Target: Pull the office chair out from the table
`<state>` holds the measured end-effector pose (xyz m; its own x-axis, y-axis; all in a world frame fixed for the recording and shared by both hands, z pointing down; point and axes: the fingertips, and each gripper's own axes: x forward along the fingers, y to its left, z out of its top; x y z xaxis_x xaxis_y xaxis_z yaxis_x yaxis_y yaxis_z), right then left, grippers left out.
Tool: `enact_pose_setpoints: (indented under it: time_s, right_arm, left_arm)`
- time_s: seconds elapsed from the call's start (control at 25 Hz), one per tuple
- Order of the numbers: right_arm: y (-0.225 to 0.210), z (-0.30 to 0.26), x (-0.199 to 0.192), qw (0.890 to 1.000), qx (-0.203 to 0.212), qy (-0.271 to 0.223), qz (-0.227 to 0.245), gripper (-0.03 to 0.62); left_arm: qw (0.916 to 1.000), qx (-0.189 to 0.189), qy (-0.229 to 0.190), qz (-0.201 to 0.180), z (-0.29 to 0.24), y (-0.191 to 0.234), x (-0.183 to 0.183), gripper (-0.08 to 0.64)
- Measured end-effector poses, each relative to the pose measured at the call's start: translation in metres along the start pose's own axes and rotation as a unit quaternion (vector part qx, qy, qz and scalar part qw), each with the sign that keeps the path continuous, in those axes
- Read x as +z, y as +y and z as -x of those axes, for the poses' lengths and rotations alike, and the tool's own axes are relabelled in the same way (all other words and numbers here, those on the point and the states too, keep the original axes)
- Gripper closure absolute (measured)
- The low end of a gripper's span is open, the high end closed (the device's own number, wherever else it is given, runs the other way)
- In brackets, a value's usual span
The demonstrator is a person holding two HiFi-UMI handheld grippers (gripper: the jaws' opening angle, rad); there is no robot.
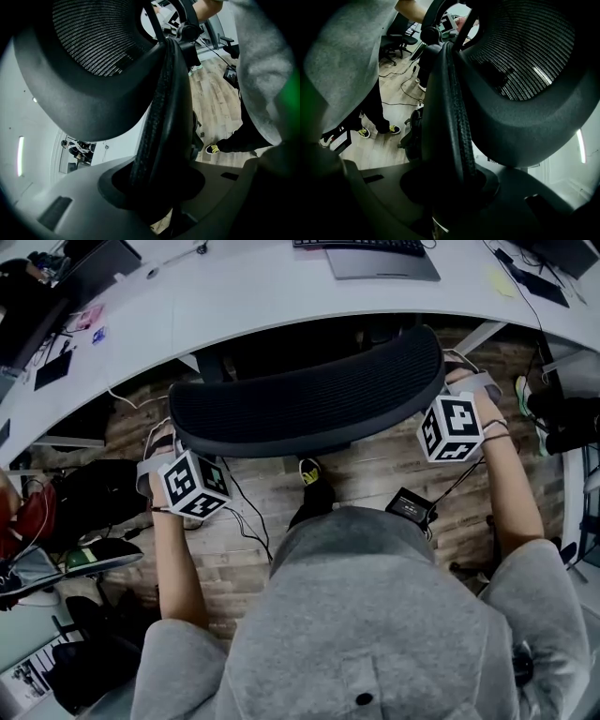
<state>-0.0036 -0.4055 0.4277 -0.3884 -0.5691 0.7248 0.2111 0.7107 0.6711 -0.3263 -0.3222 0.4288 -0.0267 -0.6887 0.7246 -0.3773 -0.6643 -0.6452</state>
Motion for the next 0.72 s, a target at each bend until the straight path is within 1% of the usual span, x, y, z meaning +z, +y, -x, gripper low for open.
enact_pose_setpoints:
  time_s: [0.32, 0.48, 0.72]
  right_arm:
    - [0.033, 0.030, 0.005, 1.000, -0.002, -0.003, 0.003, 0.486]
    - [0.053, 0.049, 0.000, 1.000, -0.006, -0.006, 0.006, 0.486]
    - [0.081, 0.073, 0.003, 1.000, -0.006, -0.007, 0.005, 0.486]
  left_arm:
    - [1.0000, 0.001, -0.001, 0.009, 0.033, -0.038, 0.004, 0.405]
    - [0.9999, 0.006, 0.005, 0.007, 0.050, -0.060, 0.009, 0.405]
    - [0.9999, 0.002, 0.008, 0.007, 0.074, -0.090, 0.010, 0.405]
